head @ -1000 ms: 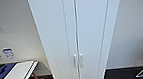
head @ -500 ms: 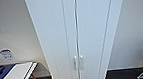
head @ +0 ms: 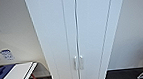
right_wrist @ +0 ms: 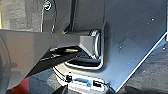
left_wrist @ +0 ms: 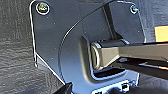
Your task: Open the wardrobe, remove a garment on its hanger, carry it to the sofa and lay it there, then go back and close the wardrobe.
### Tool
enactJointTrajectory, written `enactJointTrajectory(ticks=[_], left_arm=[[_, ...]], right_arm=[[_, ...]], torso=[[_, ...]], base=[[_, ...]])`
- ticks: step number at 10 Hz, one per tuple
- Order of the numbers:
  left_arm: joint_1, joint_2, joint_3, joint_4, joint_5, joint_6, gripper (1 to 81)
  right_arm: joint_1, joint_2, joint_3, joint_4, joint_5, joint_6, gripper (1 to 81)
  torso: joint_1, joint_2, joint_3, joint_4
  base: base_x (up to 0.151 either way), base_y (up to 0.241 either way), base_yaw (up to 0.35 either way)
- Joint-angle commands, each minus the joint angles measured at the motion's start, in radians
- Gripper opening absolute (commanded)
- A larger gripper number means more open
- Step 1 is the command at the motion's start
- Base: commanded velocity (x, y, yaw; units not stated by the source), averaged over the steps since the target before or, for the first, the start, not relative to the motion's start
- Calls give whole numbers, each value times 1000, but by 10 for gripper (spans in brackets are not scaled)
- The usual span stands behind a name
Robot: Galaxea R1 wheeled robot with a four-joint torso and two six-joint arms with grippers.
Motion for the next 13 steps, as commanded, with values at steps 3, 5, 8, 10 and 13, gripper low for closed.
enactJointTrajectory(ticks=[3, 5, 8, 10, 13], left_arm=[[-60, -156, 207, 4, 65, -3, 811], [-86, -272, 381, 4, 68, -4, 811], [-121, -395, 558, 12, 61, -3, 811], [-156, -481, 688, 13, 58, 3, 811], [-236, -599, 863, 22, 58, 8, 811]], right_arm=[[69, -188, 248, 4, -38, 1, 811], [89, -283, 369, 4, -32, 7, 811], [122, -404, 540, -2, -29, 11, 811], [158, -501, 684, -2, -9, 11, 811], [235, -634, 880, -8, -6, 2, 811]], torso=[[0, 0, 0, 0], [0, 0, 0, 0], [0, 0, 0, 0], [0, 0, 0, 0], [0, 0, 0, 0]], base=[[0, 0, 0], [0, 0, 0], [0, 0, 0], [0, 0, 0], [0, 0, 0]])
